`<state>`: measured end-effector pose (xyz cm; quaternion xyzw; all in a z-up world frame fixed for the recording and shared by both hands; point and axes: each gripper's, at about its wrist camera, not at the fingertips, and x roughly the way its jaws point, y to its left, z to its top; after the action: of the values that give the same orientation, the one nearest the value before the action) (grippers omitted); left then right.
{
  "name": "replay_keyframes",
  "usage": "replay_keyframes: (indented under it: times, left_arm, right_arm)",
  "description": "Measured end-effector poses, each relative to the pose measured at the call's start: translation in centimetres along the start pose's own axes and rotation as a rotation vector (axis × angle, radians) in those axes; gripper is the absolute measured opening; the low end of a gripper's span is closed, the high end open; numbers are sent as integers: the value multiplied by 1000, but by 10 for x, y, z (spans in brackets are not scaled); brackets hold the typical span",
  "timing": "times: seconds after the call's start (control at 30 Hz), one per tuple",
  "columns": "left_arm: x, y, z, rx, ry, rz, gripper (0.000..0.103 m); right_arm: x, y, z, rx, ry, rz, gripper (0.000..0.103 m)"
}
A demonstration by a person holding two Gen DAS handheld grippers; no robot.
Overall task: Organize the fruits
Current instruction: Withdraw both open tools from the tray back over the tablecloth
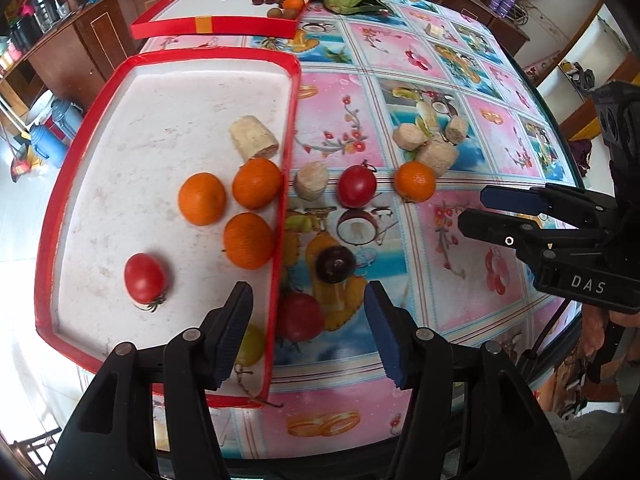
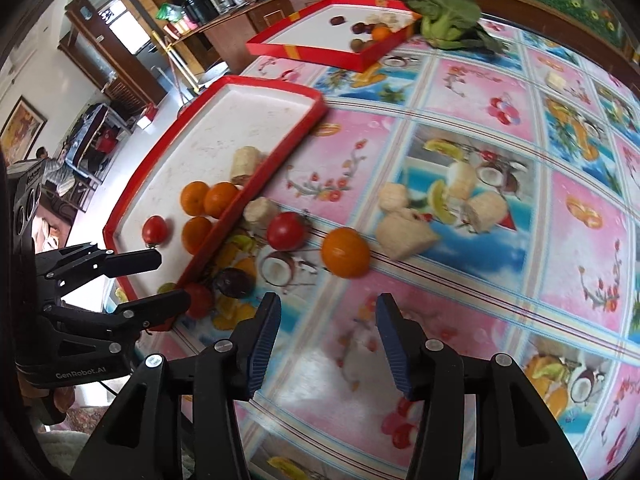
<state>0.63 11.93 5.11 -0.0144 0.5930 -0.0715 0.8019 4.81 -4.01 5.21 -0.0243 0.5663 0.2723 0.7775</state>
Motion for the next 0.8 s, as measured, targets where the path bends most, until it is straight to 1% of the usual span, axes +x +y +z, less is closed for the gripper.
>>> replay_keyframes:
  times: [0.27,0.33,0.4,0.53,0.6,0.67,0.73,0.8]
  left_arm:
    - [9,-9,16,-56,27,-91,57]
    - [12,-16,22,-54,24,-107,57]
    - [15,-28,28,-30,20,-125,56]
    - [30,-57,41,51,25,-130,56]
    - [40,-65,46,80,31,-105,56]
    - [50,-68,53,87,42,-78,56]
    - [52,-72,60,96,23,-99,55]
    - [53,-76,66,115,22,-87,55]
  right_arm:
    - [-12,-50,-13,113,-14,-26,51]
    - [-15,-60,-14,135,-22,-31,51]
    - [-18,-69,-14,148,-28,-39,51]
    - [-18,-86,-11,170,-27,-50,51]
    - [-15,-94,-4,185,-25,-49,51]
    - [-12,-99,4,192,-27,-47,51]
    - [-7,-100,14,177,-29,-51,51]
    - [1,-98,26,142,-20,-59,51]
